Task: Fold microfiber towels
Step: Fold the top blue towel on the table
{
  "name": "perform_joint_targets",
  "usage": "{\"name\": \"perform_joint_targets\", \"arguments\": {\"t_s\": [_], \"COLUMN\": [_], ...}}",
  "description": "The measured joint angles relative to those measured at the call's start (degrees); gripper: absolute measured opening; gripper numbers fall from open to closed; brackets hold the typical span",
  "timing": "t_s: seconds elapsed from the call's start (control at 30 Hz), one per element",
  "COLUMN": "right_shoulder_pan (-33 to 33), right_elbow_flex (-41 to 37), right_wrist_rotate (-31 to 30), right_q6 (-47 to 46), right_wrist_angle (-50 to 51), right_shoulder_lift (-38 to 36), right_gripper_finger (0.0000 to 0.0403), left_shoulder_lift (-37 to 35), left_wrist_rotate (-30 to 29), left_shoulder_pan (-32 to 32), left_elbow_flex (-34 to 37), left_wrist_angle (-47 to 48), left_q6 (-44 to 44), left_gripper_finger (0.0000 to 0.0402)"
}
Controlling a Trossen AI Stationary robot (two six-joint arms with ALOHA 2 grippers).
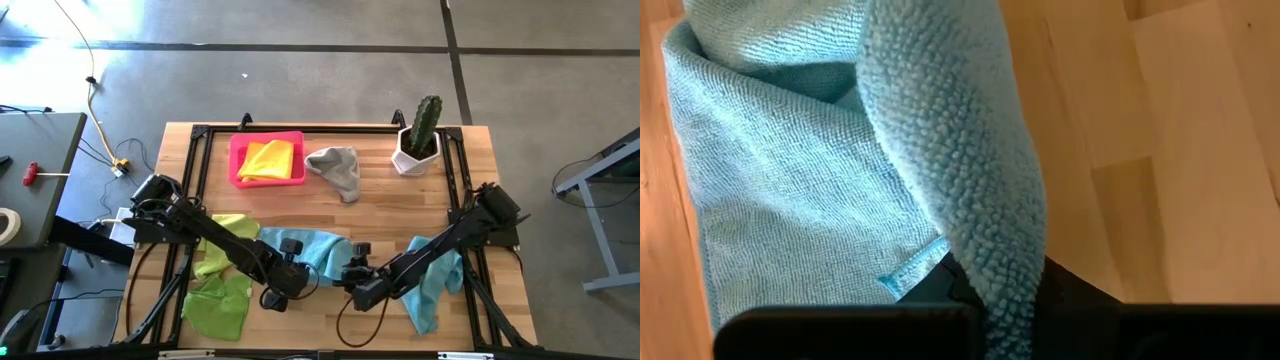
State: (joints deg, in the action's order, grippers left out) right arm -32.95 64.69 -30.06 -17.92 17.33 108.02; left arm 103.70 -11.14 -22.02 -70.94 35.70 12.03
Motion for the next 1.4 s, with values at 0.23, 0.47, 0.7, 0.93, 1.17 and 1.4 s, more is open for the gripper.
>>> {"name": "perform_joint_targets", "arguments": {"t_s": [0.23, 0.47, 0.7, 0.93, 1.17, 1.4], "right_shoulder_pan": [0.0, 0.3, 0.3, 2.1, 2.3, 0.9], "right_elbow_flex": [-0.8, -8.5, -14.3, -17.6, -18.2, -18.2], "right_wrist_rotate": [0.0, -1.4, -12.1, -13.7, -11.7, -11.4], "right_q6": [-0.1, 0.6, 5.1, 6.0, 6.5, 7.4], "right_wrist_angle": [1.3, -12.4, -24.8, -25.4, -25.9, -28.4], "right_shoulder_lift": [0.9, 0.9, 0.9, 0.9, 0.9, -1.2], "right_gripper_finger": [0.0142, 0.0142, 0.0142, 0.0142, 0.0142, 0.0142], "left_shoulder_lift": [0.0, 0.0, 0.0, 0.0, 0.0, 0.0], "left_wrist_rotate": [0.0, -0.1, 0.0, 0.0, -0.3, -3.0], "left_shoulder_pan": [0.0, 0.7, 1.9, 2.2, 2.6, 3.8], "left_elbow_flex": [0.0, 0.0, 0.0, -1.4, -3.6, -5.2], "left_wrist_angle": [0.0, 0.0, 0.0, 0.2, 2.5, 5.3], "left_q6": [0.0, 0.0, 0.0, 0.3, -0.2, -0.2], "left_gripper_finger": [0.0005, 0.0005, 0.0005, 0.0005, 0.0005, 0.0005]}}
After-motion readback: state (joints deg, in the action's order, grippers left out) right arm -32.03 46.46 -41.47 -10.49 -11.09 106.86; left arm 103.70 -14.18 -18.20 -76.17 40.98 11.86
